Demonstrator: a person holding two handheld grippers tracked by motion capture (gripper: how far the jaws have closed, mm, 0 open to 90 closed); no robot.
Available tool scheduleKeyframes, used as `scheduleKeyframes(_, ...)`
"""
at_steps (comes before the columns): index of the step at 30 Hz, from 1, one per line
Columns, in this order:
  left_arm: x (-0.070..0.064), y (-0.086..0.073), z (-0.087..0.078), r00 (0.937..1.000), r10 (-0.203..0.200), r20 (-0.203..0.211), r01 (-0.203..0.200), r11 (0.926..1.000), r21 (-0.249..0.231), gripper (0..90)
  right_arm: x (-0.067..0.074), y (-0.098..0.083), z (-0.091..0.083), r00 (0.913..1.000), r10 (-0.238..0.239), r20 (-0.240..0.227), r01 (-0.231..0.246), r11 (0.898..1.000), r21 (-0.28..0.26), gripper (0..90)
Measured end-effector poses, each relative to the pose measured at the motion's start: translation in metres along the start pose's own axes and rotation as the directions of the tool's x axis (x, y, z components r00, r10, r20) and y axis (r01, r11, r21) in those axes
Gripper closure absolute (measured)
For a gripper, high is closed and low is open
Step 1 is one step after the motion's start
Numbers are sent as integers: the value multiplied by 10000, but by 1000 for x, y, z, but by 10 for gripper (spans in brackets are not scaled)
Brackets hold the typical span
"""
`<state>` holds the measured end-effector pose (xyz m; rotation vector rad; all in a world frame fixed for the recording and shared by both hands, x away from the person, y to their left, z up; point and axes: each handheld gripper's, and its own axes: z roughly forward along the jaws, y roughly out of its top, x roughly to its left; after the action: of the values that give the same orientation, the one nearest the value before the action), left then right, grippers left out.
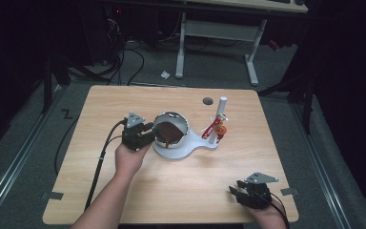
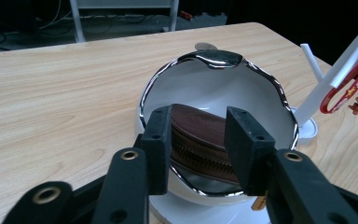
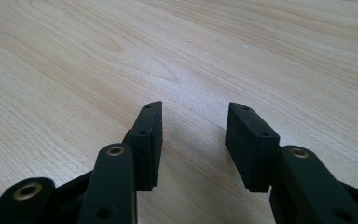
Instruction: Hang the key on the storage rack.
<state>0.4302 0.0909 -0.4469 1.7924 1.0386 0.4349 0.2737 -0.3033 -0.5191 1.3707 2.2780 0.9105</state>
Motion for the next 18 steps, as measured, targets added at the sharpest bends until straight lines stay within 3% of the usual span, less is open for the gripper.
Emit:
scheduleKeyframes(8, -1, -11, -13, 9996, 235, 164, -238, 9996, 177, 501, 1, 0, 0, 10000, 22, -16, -22, 10000, 22, 567)
scheduleKeyframes(16, 2, -49, -36, 9980, 507, 380, -521, 9979, 382, 460, 0, 0, 0, 10000, -18, -12, 18, 10000, 15, 567)
scheduleKeyframes(18, 5, -59, -42, 9980, 408, 479, -430, 9980, 464, 450, 1, 0, 1, 10000, -53, -8, 53, 10000, 32, 567)
